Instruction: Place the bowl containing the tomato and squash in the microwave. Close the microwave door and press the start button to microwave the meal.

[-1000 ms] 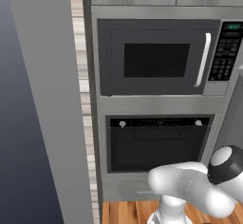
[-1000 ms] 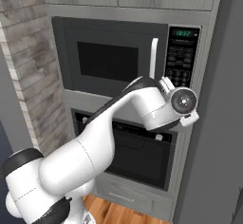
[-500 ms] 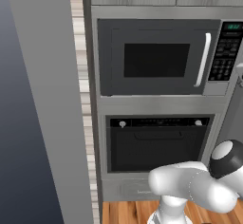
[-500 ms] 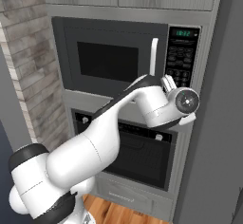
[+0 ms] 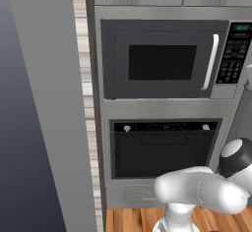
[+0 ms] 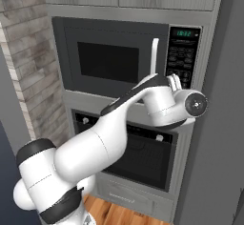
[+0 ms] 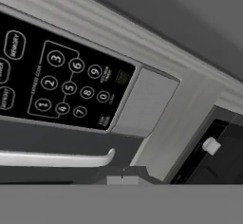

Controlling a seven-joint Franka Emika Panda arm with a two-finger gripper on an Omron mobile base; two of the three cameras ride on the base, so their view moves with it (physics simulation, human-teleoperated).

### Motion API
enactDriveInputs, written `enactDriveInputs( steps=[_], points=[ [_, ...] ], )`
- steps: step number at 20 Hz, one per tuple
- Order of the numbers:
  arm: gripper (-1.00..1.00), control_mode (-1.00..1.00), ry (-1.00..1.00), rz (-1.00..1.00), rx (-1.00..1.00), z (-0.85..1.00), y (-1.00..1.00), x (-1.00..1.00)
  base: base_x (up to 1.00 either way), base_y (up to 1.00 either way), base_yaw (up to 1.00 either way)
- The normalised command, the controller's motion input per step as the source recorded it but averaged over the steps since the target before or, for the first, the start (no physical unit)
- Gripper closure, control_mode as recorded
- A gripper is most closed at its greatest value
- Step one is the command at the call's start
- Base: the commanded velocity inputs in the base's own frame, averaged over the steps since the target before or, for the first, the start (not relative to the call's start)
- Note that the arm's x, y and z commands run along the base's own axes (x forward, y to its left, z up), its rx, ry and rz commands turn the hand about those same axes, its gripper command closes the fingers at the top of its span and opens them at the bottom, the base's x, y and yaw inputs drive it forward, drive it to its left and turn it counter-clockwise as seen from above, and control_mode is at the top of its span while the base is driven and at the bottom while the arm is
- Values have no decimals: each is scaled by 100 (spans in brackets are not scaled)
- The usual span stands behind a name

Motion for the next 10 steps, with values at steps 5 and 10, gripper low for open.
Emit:
enactDriveInputs(
  steps=[5,10],
  points=[
    [100,-100,-1,-2,7,-8,0,0,0,0,0],
    [100,-100,0,0,1,-18,0,0,0,0,0]
  ],
)
